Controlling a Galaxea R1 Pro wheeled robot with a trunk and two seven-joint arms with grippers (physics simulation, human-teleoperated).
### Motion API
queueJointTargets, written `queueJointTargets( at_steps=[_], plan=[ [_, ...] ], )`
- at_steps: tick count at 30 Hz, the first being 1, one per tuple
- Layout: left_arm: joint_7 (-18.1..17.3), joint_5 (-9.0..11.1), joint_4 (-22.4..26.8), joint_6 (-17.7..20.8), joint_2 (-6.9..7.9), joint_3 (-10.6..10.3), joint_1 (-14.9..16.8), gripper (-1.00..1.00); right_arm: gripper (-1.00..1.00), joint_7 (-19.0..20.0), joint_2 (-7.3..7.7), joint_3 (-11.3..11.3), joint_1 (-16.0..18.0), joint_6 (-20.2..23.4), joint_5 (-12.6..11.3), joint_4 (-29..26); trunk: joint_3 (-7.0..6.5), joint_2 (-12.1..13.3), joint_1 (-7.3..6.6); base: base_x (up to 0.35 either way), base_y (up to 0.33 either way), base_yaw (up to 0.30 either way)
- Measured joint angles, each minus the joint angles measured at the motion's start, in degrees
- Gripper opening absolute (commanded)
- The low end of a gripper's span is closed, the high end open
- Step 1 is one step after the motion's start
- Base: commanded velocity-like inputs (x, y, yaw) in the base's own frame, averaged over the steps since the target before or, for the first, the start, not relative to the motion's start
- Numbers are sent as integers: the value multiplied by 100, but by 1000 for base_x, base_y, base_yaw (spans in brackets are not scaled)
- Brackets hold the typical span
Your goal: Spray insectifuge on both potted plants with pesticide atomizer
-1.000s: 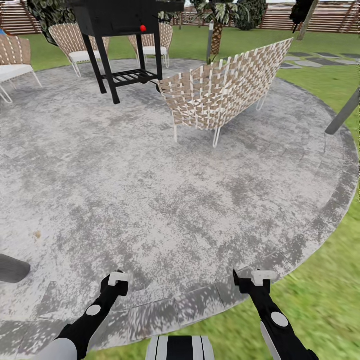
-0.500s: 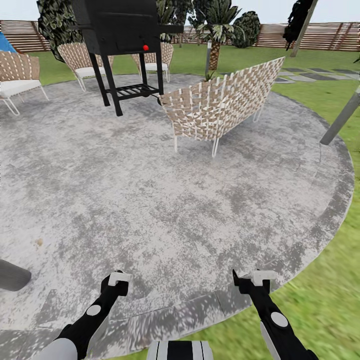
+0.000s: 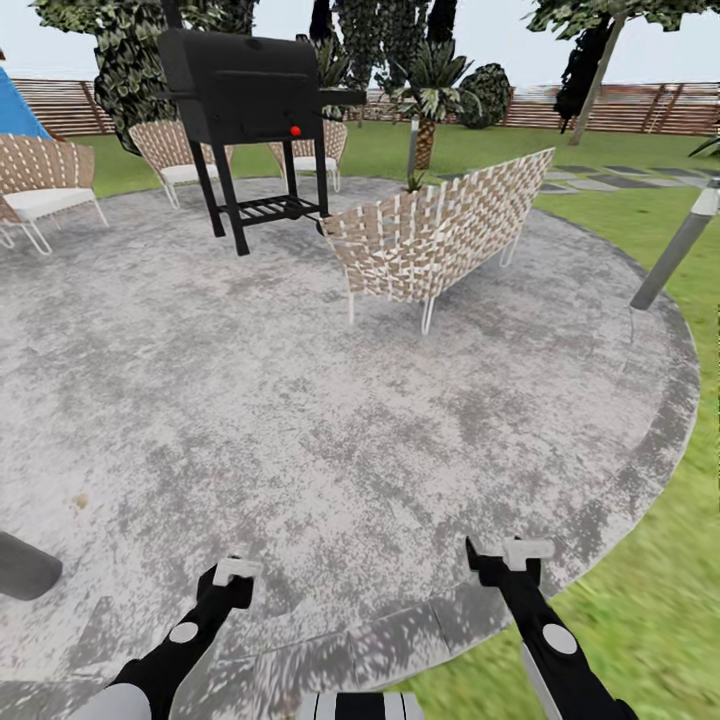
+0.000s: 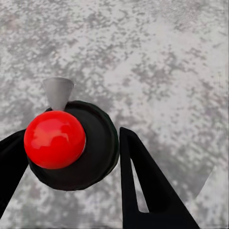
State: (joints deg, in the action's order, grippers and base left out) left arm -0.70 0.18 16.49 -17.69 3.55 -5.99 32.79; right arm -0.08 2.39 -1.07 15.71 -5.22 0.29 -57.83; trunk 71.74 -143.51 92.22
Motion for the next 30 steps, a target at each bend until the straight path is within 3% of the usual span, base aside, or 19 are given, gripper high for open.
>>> queueJointTargets(
  at_steps=[4,7,16,20,26,30],
  plan=[
    [-1,-3,-568,-48,12,13,-61,-100,100,0,20,4,-5,1,115,29,-119,5,-10,0,0,-67],
    [0,2,-655,-55,17,17,-174,-100,100,-4,30,4,-74,-3,168,43,-211,9,-18,0,0,-71],
    [17,27,-724,-29,19,25,-382,-100,100,-11,33,-1,-777,-17,193,82,-487,21,-41,0,0,-73],
    [31,79,-689,-34,19,51,-636,-100,100,-15,40,-49,-970,-88,188,489,-610,27,-51,0,0,-103],
    [55,290,-716,-61,66,74,-832,-100,100,13,37,-103,-1027,-1184,188,1479,-759,228,-163,0,0,-80],
    [43,334,-717,-59,101,72,-977,-100,100,-3,29,-95,-1028,-1362,186,1878,-834,388,-251,0,0,-7]
  ],
)
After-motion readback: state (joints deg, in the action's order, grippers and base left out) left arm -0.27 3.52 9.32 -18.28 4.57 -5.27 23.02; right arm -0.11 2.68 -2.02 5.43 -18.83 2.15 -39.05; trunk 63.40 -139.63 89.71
